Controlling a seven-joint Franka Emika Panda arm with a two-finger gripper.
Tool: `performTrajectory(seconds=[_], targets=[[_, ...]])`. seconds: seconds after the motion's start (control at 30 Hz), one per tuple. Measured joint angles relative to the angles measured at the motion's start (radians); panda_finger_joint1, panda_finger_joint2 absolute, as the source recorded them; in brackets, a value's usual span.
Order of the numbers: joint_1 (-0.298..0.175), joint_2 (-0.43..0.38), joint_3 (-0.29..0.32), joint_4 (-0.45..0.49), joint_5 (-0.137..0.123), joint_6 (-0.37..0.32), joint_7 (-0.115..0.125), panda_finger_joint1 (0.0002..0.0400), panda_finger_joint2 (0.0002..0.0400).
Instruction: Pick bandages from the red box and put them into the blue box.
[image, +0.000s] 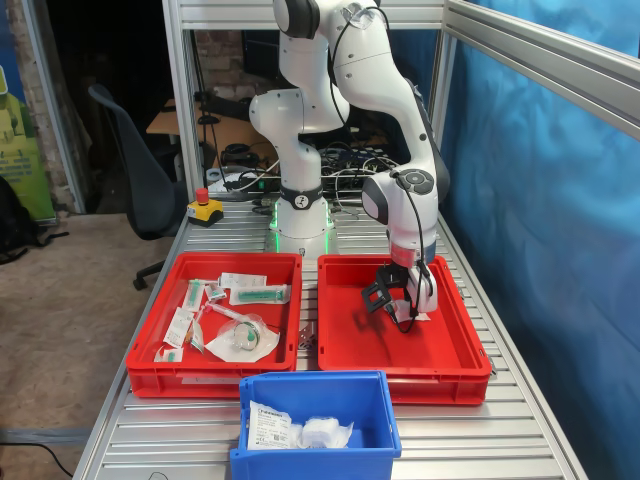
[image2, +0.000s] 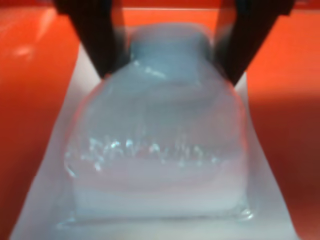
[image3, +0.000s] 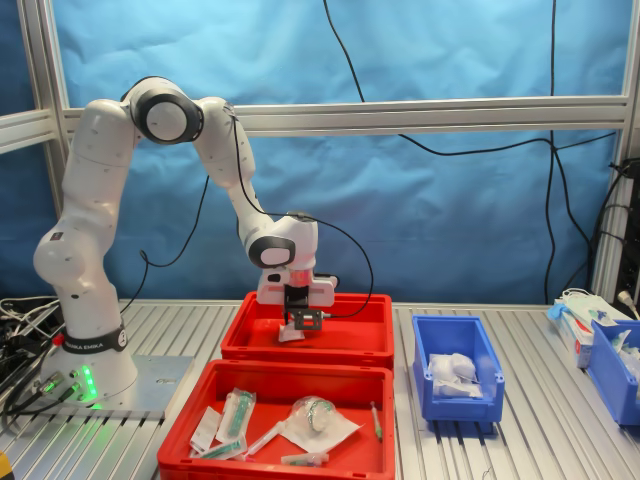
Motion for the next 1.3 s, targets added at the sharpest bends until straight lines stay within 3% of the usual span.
performTrajectory(seconds=[0.03, 0.13, 0.17, 0.3, 0.33, 0.63, 0.77, 1.0, 1.3], targets=[[0.000, 0.000, 0.000, 0.000, 0.000, 0.000, 0.000, 0.0143, 0.0143], [0.000, 0.000, 0.000, 0.003, 0.000, 0.000, 0.000, 0.0143, 0.0143], [0.001, 0.000, 0.000, 0.003, 0.000, 0.000, 0.000, 0.0093, 0.0093], [0.001, 0.000, 0.000, 0.004, 0.000, 0.000, 0.000, 0.0093, 0.0093], [0.001, 0.000, 0.000, 0.004, 0.000, 0.000, 0.000, 0.0053, 0.0053], [0.004, -0.009, -0.008, 0.004, 0.000, -0.002, 0.000, 0.0053, 0.0053], [0.004, -0.036, -0.019, 0.004, 0.000, -0.037, 0.000, 0.0053, 0.0053], [0.004, -0.155, -0.059, 0.016, 0.000, -0.192, 0.000, 0.0053, 0.0053], [0.004, -0.252, -0.107, 0.077, 0.000, -0.315, 0.000, 0.0053, 0.0053]])
